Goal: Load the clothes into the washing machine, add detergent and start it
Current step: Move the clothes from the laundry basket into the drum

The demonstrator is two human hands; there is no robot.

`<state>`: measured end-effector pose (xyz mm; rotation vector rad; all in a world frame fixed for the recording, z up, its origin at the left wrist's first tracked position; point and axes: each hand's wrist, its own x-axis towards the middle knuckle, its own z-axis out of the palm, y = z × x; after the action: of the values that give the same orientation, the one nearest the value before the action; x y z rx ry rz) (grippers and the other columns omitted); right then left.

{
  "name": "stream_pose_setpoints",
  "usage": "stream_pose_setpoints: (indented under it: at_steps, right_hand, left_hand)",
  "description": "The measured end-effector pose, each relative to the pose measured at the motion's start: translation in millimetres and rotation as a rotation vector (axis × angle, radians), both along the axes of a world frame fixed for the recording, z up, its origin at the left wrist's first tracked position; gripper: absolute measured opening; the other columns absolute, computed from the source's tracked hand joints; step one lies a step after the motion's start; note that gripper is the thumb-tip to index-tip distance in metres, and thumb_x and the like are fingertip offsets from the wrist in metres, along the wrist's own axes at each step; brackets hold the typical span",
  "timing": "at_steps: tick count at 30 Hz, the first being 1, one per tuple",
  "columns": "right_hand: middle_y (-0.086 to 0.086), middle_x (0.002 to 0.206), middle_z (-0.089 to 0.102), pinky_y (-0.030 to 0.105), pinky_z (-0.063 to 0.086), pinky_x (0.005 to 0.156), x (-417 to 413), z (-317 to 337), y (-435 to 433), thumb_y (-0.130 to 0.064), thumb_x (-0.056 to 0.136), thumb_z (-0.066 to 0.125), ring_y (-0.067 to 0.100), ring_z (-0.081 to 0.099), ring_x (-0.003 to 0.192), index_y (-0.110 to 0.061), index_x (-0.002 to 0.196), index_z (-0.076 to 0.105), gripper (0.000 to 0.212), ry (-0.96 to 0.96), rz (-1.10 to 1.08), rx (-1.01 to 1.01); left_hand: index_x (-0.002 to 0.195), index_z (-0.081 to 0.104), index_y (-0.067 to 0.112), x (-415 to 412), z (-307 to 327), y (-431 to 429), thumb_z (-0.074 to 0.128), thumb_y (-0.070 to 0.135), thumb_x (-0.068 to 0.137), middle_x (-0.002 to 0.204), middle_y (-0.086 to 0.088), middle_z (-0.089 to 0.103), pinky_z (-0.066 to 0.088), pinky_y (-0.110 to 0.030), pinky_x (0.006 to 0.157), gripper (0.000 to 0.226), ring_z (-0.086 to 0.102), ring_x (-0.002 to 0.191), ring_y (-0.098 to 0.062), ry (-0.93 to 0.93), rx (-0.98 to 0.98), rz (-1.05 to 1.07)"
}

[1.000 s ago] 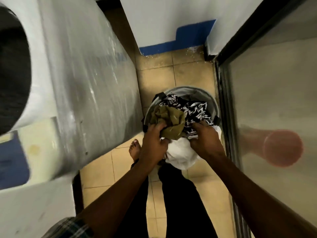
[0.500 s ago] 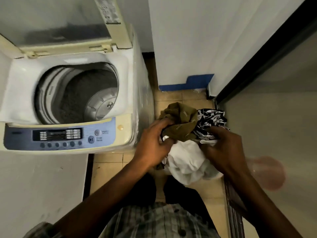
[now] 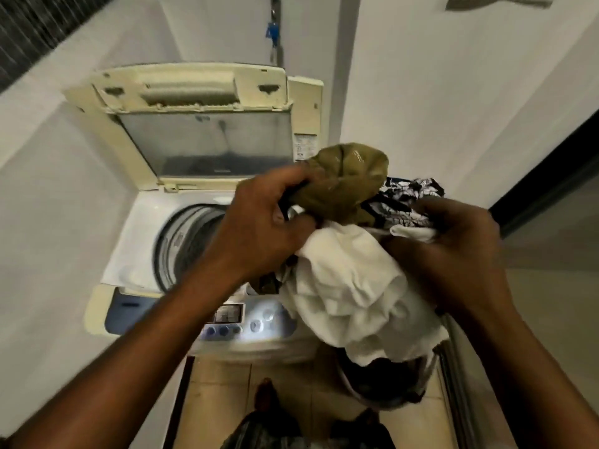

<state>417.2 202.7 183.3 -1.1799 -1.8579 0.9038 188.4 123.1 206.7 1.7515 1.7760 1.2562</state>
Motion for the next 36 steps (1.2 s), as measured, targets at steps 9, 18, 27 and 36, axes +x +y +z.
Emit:
stream_pose_setpoints:
  at_steps: [9,18,27,36]
  right_hand:
    - [-0.005,0.081,0.073,0.025,0.048,0.068,-183,-13,12,-0.031,0.058,0.081,0.012,0.064,0.072,-0.023,0.080,0.072,0.025,0.112,0.136,-0.072]
    - [-0.003,0.099,0.075,0.027,0.055,0.082,-276,-144,4,-0.025,0.072,0.090,0.008,0.069,0.089,-0.017,0.110,0.076,0.041,-0.095,0.220,-0.215]
    - [0.001,0.110,0.071,0.035,0.057,0.083,-279,-205,12,-0.022,0.081,0.085,0.018,0.067,0.098,-0.017,0.119,0.071,0.040,-0.322,0.405,-0.275]
    - [0.009,0.152,0.051,0.045,0.041,0.116,-167,-196,96,-0.020,0.081,0.086,0.030,0.047,0.140,-0.021,0.141,0.059,0.066,-0.498,0.201,-0.136]
  left_hand:
    - [0.108,0.072,0.032,-153,27,-26,0.073,0.006,0.081,0.097,0.022,0.073,0.043,-0.002,0.076,0.037,0.065,0.093,0.015,0.105,-0.018,0.201]
    - [0.134,0.063,0.016,-234,-121,-44,0.077,0.007,0.084,0.125,-0.001,0.066,0.050,-0.023,0.099,0.052,0.063,0.116,-0.020,0.002,-0.271,0.314]
    - [0.139,0.059,0.022,-246,-249,-41,0.072,0.025,0.090,0.141,-0.009,0.053,0.040,-0.024,0.104,0.050,0.054,0.132,-0.025,0.039,-0.596,0.239]
    - [0.153,0.035,0.041,-164,-247,-28,0.075,0.065,0.078,0.163,0.003,0.031,0.034,-0.041,0.121,0.089,0.035,0.148,-0.017,-0.014,-0.585,0.000]
